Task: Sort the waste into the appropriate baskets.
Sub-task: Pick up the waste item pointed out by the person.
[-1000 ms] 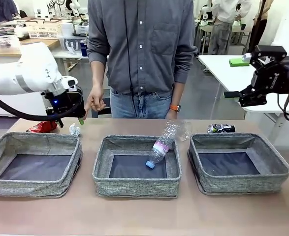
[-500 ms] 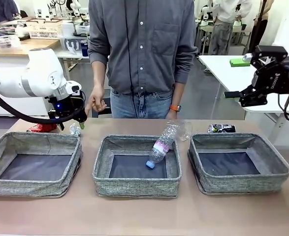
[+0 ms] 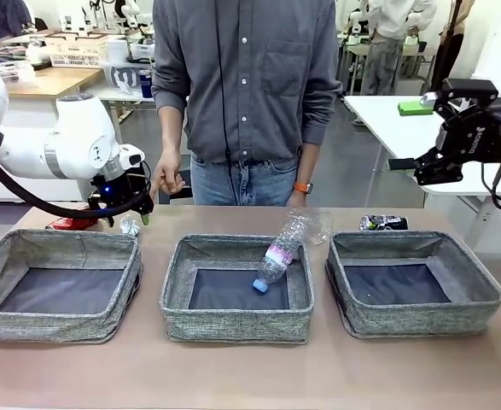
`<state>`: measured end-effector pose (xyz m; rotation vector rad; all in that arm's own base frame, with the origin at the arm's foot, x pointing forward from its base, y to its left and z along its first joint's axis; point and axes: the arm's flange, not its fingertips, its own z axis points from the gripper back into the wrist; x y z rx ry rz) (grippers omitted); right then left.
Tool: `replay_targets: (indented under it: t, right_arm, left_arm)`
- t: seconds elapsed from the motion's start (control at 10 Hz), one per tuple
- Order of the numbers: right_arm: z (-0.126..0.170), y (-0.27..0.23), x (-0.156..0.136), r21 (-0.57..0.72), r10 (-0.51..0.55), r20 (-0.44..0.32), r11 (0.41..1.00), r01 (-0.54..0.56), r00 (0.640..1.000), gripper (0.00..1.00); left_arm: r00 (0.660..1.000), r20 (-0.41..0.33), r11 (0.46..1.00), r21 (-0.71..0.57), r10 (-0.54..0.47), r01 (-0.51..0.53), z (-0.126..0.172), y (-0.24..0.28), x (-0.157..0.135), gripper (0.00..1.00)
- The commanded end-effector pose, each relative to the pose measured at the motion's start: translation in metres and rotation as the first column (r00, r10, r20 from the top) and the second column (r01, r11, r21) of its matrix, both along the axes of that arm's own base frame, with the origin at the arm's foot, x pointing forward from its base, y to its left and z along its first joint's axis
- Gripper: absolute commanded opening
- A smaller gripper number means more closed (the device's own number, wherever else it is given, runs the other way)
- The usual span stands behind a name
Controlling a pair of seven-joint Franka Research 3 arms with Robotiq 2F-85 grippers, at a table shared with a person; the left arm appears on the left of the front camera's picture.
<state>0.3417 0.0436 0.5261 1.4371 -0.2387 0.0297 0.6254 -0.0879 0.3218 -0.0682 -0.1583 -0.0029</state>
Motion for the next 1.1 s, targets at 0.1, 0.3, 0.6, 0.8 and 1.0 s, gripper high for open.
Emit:
replay_targets:
  t: [0.1,0.3,0.6,0.8,1.0]
  right_arm:
    - [0.0036,0.0022,0.0020,0.021,-0.005,-0.006,1.000,0.005,1.000,1.00]
    - [0.0036,0.0022,0.0020,0.021,-0.005,-0.006,1.000,0.005,1.000,1.00]
    - [0.0036,0.0022,0.0020,0.021,-0.005,-0.006,1.000,0.005,1.000,1.00]
    - [0.0036,0.0022,0.0020,0.021,-0.005,-0.006,1.000,0.005,1.000,1.00]
    - [0.0036,0.0022,0.0020,0.021,-0.005,-0.006,1.000,0.005,1.000,1.00]
  left_arm:
    - [1.000,-0.025,0.999,0.046,0.019,-0.018,0.0013,0.0013,-0.0027,0.43]
    - [1.000,-0.011,0.998,0.055,0.020,-0.019,0.0007,0.0048,-0.0028,0.00]
    - [1.000,0.004,0.998,0.056,0.027,-0.027,0.0012,0.0060,-0.0040,0.06]
    - [1.000,0.006,0.998,0.055,0.029,-0.029,0.0010,0.0060,-0.0047,0.00]
    - [1.000,0.009,0.998,0.054,0.029,-0.029,0.0017,0.0066,-0.0051,0.00]
